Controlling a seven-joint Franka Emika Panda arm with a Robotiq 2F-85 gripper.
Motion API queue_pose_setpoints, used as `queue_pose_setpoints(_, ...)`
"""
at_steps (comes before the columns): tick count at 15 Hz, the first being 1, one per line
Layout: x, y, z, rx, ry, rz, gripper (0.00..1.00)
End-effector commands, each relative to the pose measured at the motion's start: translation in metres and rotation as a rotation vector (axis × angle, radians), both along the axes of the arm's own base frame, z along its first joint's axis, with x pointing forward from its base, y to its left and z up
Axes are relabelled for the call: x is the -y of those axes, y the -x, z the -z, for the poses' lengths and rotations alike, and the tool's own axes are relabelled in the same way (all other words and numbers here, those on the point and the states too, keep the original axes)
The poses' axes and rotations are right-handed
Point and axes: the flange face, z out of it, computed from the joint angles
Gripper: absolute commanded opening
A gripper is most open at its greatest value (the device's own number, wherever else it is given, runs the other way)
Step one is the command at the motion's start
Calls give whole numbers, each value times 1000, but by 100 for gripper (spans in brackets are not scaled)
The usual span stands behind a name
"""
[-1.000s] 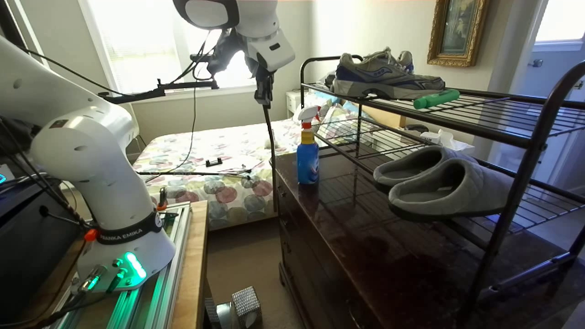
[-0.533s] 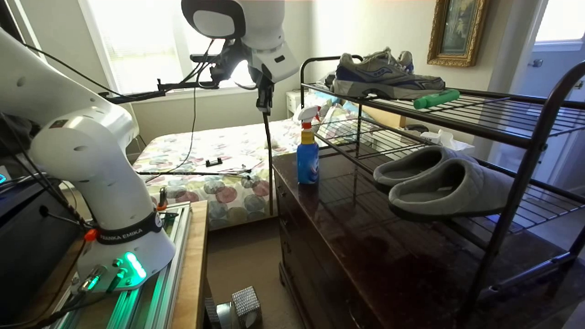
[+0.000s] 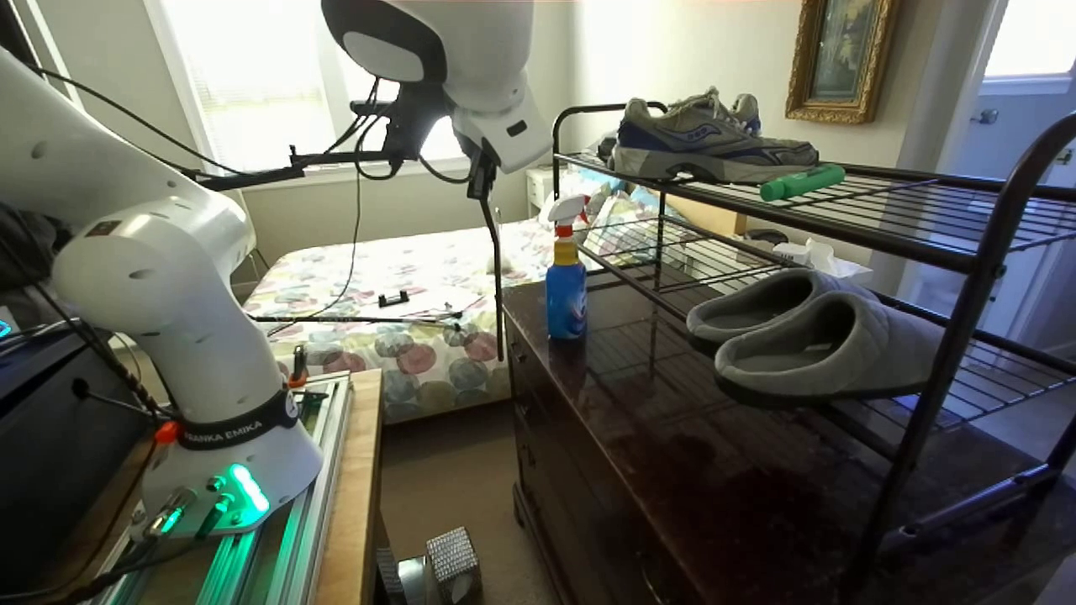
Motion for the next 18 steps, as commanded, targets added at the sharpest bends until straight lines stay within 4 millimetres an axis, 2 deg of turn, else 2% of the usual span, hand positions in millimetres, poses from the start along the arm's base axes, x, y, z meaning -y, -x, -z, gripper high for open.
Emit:
queue_pose_setpoints(1,22,6,0,32,-154,-68,7)
queue_pose_setpoints(7,63,11,10,14,-311,-53,7)
queue_pose_setpoints(11,83,6,28,-29,-432,-52,7)
queue_pose_setpoints(13,93,0,39,-59,-433,-13,7)
queue_pose_setpoints(14,84,13,33,-48,-389,-27,27)
queue_pose_setpoints(16,91,7,43,-67,-396,-8,27)
queue_pose_setpoints(17,92,5,45,-71,-396,-8,7)
queue_pose_setpoints(18,89,3,45,-65,-405,-6,7)
